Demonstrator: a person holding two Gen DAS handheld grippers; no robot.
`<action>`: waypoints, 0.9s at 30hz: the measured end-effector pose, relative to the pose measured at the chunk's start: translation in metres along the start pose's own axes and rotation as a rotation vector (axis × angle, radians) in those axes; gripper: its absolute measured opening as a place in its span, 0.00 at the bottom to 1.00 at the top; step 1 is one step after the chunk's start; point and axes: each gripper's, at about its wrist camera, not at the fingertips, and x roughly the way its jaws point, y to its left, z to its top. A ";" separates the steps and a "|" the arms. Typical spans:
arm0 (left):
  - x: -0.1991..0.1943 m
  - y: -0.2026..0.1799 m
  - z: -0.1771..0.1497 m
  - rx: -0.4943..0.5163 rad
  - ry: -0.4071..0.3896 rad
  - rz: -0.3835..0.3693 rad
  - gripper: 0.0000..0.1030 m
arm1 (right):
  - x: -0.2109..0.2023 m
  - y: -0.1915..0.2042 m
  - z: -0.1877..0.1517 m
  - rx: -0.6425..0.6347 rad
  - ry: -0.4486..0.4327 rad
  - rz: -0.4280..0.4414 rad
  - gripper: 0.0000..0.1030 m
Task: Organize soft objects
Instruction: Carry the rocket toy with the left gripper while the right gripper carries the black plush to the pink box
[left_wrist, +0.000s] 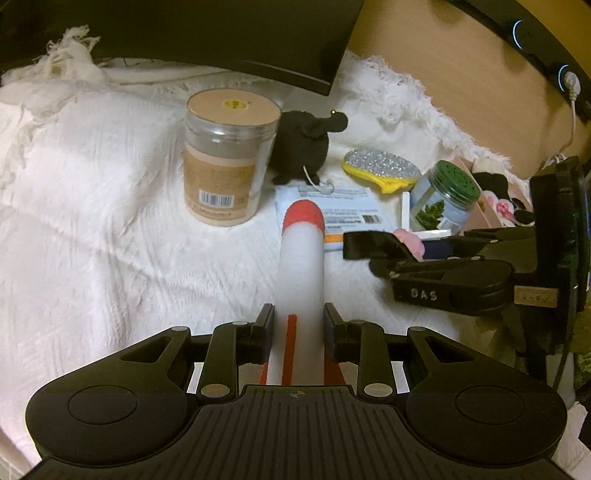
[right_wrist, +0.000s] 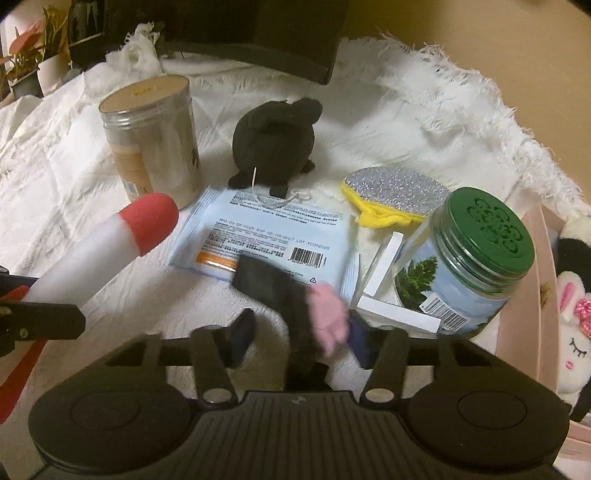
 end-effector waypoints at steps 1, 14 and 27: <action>0.001 0.000 0.000 0.000 0.002 -0.002 0.30 | -0.001 0.000 0.000 0.003 -0.001 0.001 0.27; -0.012 -0.049 0.025 0.055 -0.082 -0.171 0.30 | -0.105 -0.024 -0.004 0.084 -0.186 0.099 0.27; 0.065 -0.244 0.129 0.081 -0.119 -0.565 0.32 | -0.186 -0.235 -0.010 0.464 -0.287 -0.253 0.27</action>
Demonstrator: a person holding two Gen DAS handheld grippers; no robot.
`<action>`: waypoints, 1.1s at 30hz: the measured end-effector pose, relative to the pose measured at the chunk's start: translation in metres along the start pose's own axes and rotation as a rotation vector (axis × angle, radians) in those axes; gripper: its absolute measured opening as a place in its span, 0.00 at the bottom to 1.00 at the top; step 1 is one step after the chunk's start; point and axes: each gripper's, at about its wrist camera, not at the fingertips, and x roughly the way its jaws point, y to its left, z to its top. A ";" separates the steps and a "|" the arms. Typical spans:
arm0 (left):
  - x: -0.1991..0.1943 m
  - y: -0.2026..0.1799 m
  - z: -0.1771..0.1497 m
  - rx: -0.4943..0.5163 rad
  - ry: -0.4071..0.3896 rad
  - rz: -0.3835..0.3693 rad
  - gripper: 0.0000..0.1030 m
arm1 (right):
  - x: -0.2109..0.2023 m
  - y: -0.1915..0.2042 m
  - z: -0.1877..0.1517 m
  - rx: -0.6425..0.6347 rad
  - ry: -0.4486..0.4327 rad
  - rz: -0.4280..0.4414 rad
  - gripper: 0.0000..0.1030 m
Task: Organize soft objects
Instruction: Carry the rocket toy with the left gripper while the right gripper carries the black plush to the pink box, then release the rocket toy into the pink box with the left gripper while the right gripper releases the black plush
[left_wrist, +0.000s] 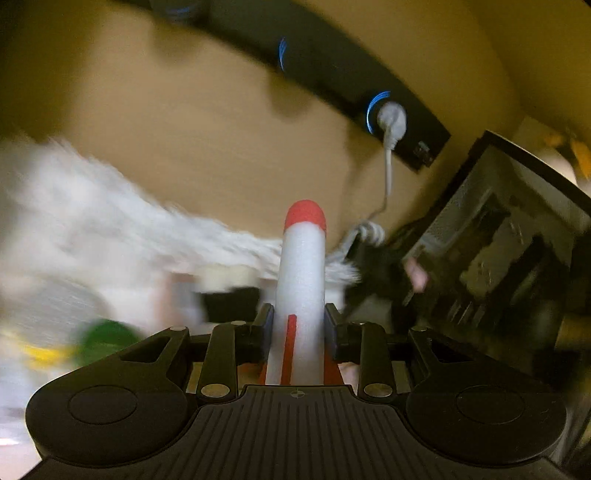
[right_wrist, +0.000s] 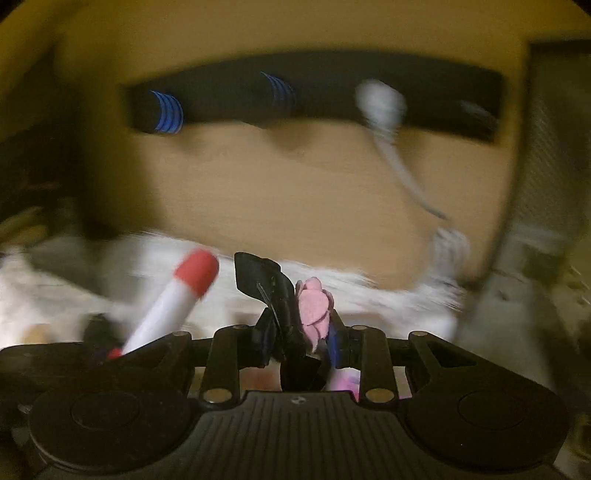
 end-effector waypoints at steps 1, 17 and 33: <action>0.020 -0.003 0.000 -0.018 0.014 -0.007 0.32 | 0.009 -0.011 -0.005 0.020 0.023 -0.041 0.27; 0.083 0.011 -0.012 0.001 0.140 0.115 0.37 | 0.115 -0.051 -0.059 0.163 0.218 -0.087 0.27; 0.083 0.019 -0.038 -0.013 0.267 0.080 0.41 | 0.055 -0.044 -0.064 0.129 0.108 -0.123 0.60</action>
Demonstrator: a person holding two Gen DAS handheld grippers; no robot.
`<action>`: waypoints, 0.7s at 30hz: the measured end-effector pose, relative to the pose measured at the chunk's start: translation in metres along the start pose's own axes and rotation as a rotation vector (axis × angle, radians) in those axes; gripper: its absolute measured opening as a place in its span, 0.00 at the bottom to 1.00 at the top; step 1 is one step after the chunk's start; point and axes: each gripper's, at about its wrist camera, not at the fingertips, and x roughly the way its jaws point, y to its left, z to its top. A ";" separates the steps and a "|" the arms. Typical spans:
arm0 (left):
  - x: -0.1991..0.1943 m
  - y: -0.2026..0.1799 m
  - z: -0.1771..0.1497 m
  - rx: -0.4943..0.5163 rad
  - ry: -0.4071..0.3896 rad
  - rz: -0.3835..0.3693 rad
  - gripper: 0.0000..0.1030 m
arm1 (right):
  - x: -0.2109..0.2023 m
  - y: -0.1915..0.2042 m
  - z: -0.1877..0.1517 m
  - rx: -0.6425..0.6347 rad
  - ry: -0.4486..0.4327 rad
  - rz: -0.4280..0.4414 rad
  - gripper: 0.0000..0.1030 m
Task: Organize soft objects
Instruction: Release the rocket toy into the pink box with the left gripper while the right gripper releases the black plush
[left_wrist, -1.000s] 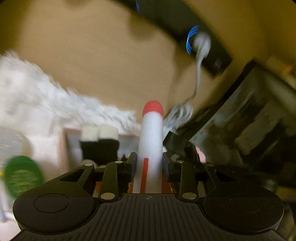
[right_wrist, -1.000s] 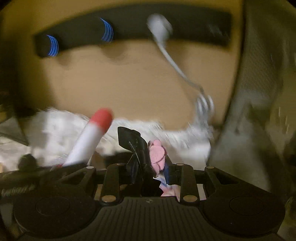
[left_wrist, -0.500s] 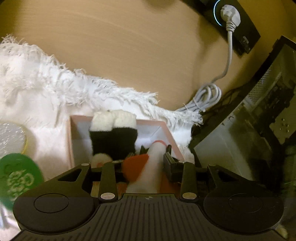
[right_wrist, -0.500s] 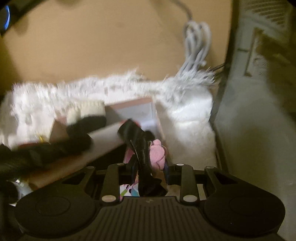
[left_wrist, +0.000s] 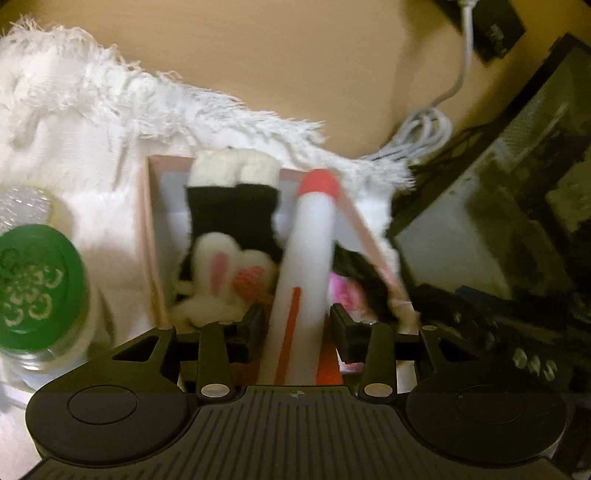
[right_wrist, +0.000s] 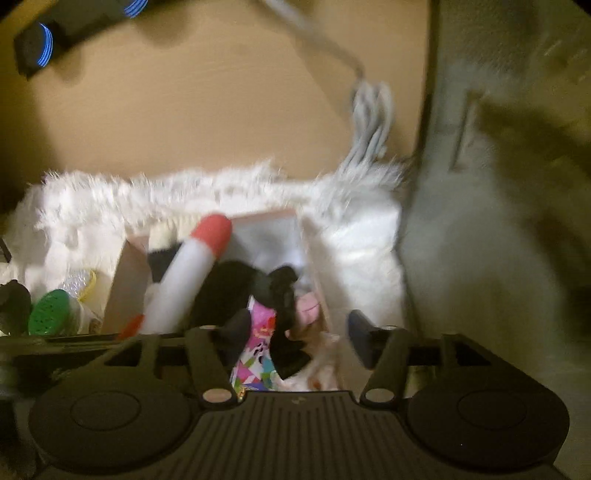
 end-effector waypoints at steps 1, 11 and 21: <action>-0.004 -0.002 -0.001 0.004 -0.002 -0.021 0.42 | -0.011 0.001 -0.002 -0.011 -0.022 0.001 0.60; -0.043 -0.007 0.015 -0.068 -0.218 0.017 0.41 | -0.047 0.017 -0.017 -0.033 -0.080 -0.011 0.68; -0.124 0.021 -0.022 0.005 -0.251 -0.003 0.41 | 0.016 0.034 -0.010 0.119 0.102 0.173 0.34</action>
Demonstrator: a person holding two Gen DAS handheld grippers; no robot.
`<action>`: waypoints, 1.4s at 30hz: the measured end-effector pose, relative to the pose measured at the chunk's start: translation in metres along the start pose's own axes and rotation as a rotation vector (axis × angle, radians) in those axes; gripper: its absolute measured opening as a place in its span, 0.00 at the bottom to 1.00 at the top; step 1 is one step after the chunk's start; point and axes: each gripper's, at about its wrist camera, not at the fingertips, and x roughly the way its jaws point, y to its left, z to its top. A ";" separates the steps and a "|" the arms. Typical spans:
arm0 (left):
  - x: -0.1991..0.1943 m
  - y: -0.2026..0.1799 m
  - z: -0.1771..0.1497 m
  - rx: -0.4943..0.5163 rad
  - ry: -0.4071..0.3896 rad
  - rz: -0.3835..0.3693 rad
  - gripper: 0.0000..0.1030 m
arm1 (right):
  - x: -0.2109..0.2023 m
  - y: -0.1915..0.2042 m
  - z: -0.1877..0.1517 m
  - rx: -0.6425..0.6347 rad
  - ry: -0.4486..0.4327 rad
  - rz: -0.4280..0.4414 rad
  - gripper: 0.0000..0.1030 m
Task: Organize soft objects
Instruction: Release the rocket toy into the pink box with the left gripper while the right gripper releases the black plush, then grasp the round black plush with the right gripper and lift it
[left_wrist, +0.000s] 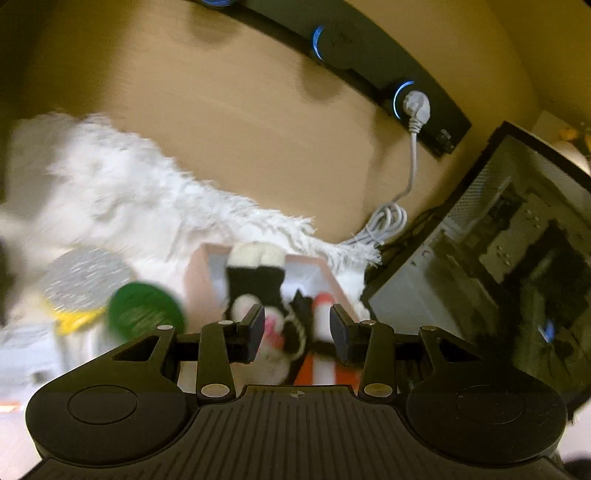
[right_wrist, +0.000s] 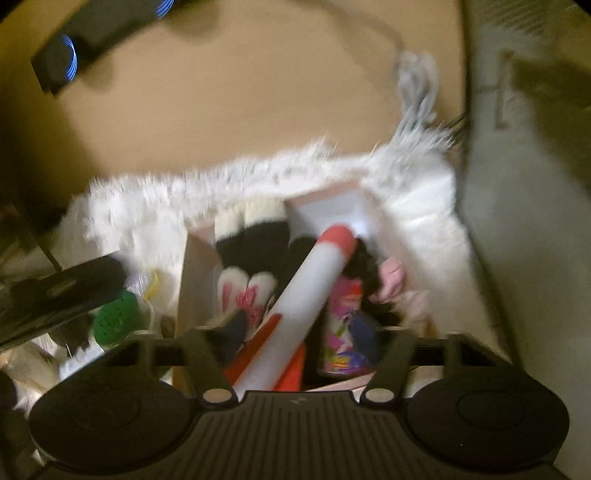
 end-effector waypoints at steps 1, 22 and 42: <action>-0.012 0.006 -0.004 0.001 -0.006 0.011 0.41 | 0.005 0.003 0.001 -0.011 0.004 0.019 0.31; -0.112 0.151 -0.057 -0.228 0.012 0.441 0.41 | 0.002 0.040 0.031 -0.238 -0.141 -0.158 0.55; -0.144 0.167 -0.083 -0.070 0.079 0.410 0.41 | 0.116 0.314 0.014 -0.485 0.152 0.274 0.90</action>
